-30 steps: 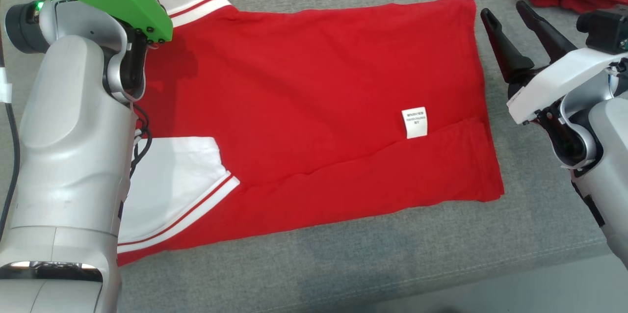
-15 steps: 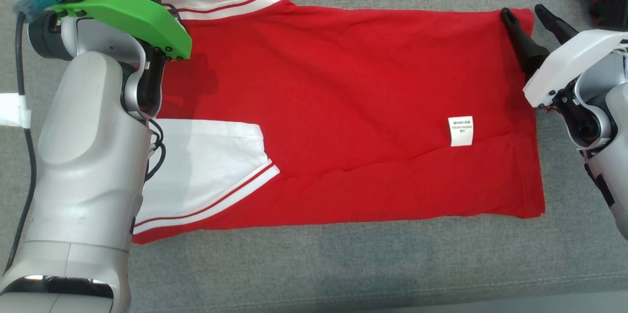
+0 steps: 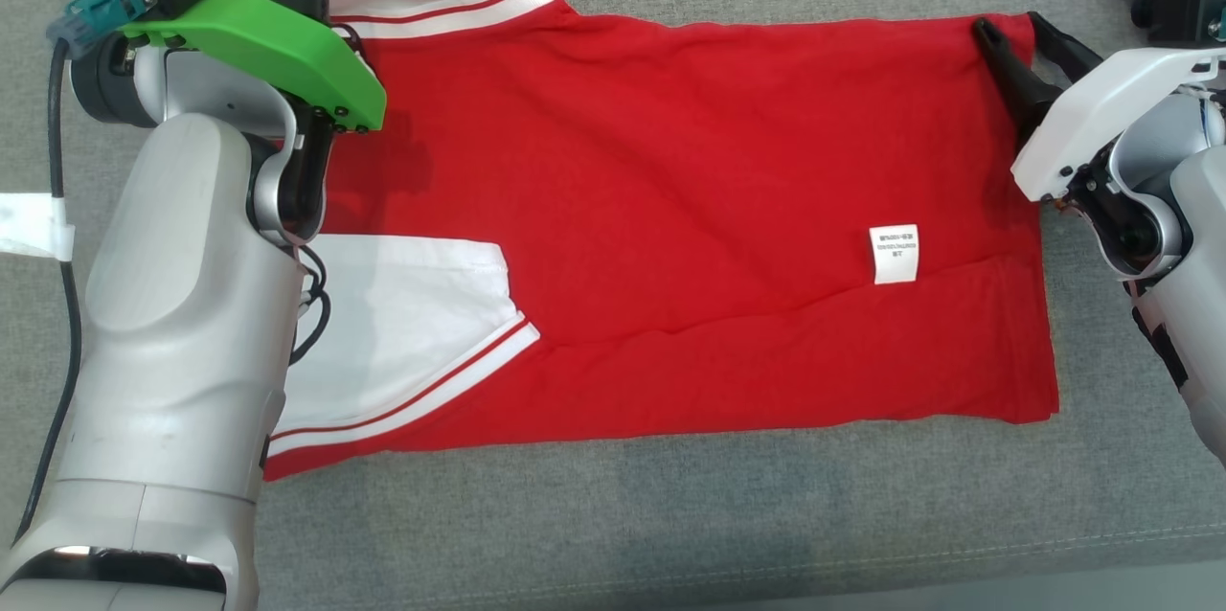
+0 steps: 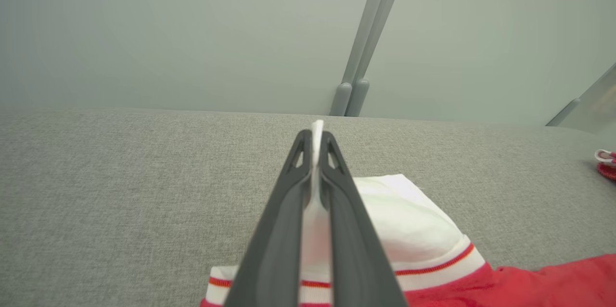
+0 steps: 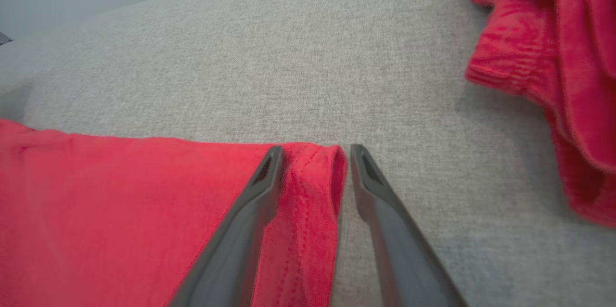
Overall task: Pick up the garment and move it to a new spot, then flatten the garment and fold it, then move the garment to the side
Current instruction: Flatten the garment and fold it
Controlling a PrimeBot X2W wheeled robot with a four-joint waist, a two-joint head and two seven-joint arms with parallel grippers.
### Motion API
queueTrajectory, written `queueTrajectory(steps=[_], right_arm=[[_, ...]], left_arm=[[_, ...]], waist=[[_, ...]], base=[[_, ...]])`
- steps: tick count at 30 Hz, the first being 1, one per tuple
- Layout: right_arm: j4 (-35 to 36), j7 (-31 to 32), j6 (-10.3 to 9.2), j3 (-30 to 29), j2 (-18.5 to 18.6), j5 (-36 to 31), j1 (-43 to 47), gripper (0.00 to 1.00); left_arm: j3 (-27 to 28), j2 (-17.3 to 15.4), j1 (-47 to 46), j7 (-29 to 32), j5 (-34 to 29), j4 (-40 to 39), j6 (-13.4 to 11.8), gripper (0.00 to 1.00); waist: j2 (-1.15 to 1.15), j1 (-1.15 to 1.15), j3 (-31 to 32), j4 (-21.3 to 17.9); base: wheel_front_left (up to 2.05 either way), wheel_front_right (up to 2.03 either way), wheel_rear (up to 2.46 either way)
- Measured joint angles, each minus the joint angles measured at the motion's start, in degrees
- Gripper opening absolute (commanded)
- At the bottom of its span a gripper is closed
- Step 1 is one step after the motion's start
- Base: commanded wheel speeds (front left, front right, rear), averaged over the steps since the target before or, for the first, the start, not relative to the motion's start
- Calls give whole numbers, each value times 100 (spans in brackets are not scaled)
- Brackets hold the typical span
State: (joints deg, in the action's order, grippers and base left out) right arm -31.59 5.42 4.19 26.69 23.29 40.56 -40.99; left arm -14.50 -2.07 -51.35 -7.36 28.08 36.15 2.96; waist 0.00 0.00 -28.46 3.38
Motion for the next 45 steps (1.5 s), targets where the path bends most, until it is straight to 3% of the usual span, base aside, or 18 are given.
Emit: queueTrajectory(steps=[3, 16, 27, 33, 45], right_arm=[[-55, -35, 44, 25, -11, -10, -55, 0], [-63, -827, 181, 92, -215, -25, -33, 0], [183, -1897, 232, 157, -390, -180, 760, 0], [310, -2002, 231, 37, -392, -188, 1377, 0], [1146, -2001, 229, -416, -515, -310, 2470, 0]], left_arm=[[33, -4, 75, -33, 24, -21, 0, 0], [322, -93, 666, -466, 291, -345, 66, 0], [543, -130, 1867, -639, 520, -947, 155, 0], [557, -132, 2674, -682, 523, -1359, 142, 0], [854, -138, 4190, -687, 636, -2221, -156, 0]], waist=[[0, 0, 4, -16], [0, 0, 231, -67], [0, 0, 617, -181], [0, 0, 882, -203], [0, 0, 1387, -87]], base=[[0, 0, 0], [0, 0, 0], [0, 0, 0], [0, 0, 0], [0, 0, 0]])
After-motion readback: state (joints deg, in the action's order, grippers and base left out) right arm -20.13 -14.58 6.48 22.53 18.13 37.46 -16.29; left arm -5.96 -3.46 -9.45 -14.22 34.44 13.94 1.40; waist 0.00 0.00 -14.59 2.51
